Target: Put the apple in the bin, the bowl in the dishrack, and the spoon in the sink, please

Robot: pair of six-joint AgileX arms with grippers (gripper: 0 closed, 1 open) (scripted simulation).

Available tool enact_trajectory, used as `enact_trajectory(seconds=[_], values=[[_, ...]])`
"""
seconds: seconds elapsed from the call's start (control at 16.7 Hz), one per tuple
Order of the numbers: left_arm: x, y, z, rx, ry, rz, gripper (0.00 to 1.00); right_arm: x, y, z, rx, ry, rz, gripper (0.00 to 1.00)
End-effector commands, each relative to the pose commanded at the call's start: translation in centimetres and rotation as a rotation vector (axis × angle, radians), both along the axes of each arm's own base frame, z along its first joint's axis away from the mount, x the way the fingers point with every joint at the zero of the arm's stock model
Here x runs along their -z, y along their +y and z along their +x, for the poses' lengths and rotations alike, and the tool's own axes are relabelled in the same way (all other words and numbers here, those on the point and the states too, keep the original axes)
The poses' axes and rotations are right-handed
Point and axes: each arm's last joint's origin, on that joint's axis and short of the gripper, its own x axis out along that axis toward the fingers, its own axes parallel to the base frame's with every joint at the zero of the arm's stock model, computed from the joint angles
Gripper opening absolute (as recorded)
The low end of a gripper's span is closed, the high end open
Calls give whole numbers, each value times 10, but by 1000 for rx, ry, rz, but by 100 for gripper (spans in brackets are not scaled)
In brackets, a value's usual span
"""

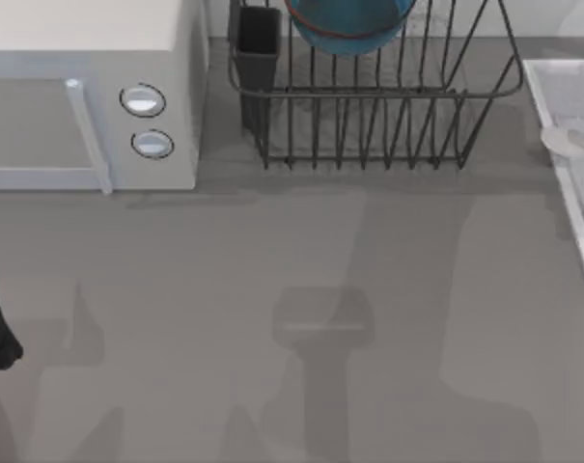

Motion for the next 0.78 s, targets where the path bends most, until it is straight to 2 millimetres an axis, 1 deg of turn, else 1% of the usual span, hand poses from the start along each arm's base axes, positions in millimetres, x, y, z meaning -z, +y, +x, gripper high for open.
enact_trajectory(seconds=[0.42,0.48,0.78], values=[[0,0,0,0,0,0,100,0,0,0,0,0,0,98],[0,0,0,0,0,0,100,0,0,0,0,0,0,100],[0,0,0,0,0,0,100,0,0,0,0,0,0,100]])
